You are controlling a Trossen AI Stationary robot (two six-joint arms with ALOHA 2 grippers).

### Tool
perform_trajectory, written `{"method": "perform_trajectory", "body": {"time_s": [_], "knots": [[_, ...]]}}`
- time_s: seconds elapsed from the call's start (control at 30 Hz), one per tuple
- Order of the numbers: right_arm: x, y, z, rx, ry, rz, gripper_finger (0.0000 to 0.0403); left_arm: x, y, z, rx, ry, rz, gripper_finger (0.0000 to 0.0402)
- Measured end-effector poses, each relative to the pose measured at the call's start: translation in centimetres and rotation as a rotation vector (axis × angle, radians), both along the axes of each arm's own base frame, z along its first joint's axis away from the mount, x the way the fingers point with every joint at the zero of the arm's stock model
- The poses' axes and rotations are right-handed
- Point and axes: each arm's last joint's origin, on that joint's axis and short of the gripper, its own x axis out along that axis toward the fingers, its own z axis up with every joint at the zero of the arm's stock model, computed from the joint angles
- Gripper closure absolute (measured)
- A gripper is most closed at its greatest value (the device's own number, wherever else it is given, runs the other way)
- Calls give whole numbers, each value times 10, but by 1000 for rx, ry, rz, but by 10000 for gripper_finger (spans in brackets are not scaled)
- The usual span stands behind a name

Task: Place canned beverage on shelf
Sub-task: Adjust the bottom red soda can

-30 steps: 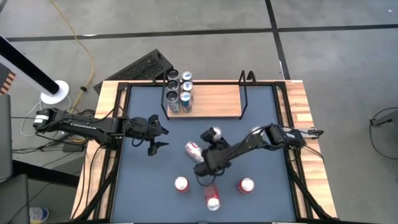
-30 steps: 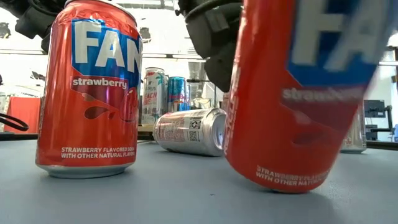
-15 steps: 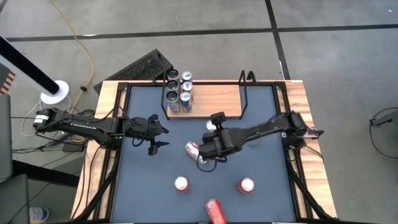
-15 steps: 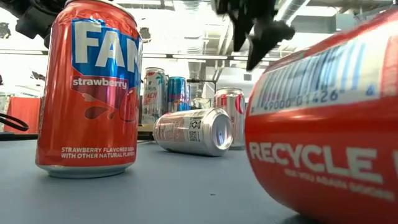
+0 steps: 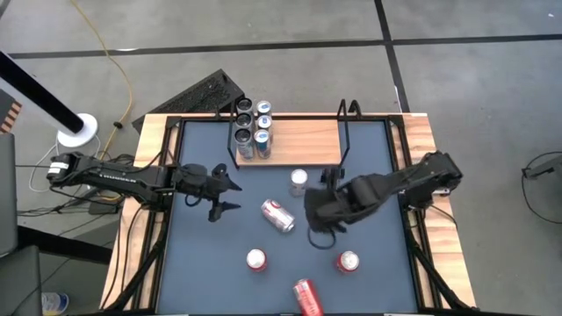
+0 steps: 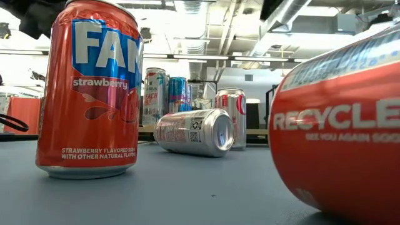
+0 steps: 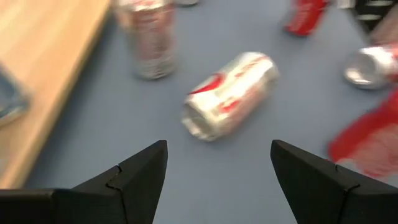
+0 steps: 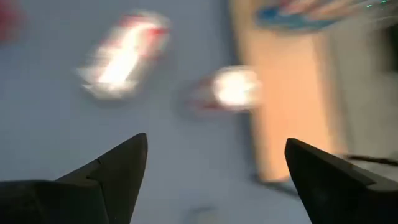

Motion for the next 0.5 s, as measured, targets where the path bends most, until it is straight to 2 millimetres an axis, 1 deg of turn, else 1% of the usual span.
{"method": "perform_trajectory", "body": {"time_s": [0.07, 0.1, 0.2, 0.27, 0.33, 0.5], "knots": [[-5, 20, 5, 139, -48, 57, 45, 1, -3, 1, 10, -17, -59, 127], [-7, 33, 8, 184, -83, 96, 47, 1, -5, 2, 21, -25, -81, 127], [-12, 72, 8, 246, -162, 207, 52, 3, -9, 6, 46, -79, -126, 127], [-12, 93, 1, 264, -179, 259, 55, 4, -13, 10, 44, -122, -151, 127], [-13, 111, -9, 280, -167, 283, 57, 5, -18, 14, 39, -166, -190, 127], [-14, 138, -32, 341, -113, 239, 58, 4, -34, 21, 47, -226, -272, 127]]}}
